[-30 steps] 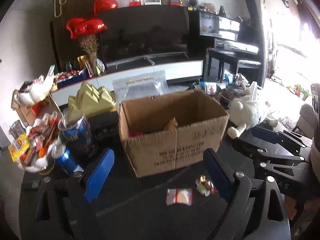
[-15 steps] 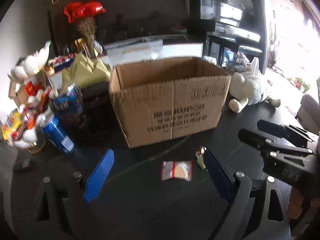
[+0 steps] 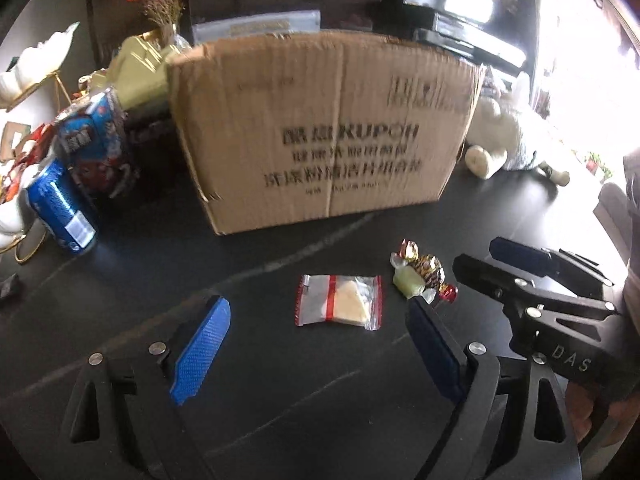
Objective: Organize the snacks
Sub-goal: 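Grasp the white-and-red square packet with the left tool while the right grasps the wrapped candy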
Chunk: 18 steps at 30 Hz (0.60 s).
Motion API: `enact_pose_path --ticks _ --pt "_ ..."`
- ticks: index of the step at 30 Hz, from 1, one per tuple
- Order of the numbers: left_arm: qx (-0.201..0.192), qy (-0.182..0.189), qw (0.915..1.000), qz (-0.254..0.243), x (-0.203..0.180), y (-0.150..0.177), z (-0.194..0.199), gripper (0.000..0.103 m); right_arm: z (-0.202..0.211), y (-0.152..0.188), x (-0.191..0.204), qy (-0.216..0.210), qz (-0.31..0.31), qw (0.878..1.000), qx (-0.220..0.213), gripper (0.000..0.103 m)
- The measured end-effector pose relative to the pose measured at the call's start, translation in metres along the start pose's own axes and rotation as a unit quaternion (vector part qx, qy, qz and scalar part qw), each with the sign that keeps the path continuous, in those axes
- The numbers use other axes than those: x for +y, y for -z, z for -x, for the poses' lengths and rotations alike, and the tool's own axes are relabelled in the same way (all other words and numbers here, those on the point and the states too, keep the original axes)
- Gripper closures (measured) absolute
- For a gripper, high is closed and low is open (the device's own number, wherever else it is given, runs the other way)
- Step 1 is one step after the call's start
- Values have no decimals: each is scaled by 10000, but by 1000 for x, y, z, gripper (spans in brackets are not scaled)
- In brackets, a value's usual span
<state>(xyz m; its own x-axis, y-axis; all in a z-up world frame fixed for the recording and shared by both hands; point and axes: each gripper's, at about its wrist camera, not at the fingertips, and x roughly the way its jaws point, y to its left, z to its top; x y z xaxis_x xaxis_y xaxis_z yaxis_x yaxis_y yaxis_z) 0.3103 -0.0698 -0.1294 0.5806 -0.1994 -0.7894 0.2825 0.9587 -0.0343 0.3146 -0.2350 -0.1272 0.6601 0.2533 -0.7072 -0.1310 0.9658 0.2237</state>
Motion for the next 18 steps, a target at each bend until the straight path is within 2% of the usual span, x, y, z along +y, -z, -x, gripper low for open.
enact_pose_path --ticks 7,12,18 --pt "174 127 9998 48 -4 3 -23 23 -21 0 -8 -237 -119 9995 180 58" --pt "269 145 9994 153 0 2 -34 31 -34 2 -5 -238 -85 9991 328 62" --pt "406 224 9988 178 1 2 -47 33 -43 5 -8 -298 -193 9985 418 68"
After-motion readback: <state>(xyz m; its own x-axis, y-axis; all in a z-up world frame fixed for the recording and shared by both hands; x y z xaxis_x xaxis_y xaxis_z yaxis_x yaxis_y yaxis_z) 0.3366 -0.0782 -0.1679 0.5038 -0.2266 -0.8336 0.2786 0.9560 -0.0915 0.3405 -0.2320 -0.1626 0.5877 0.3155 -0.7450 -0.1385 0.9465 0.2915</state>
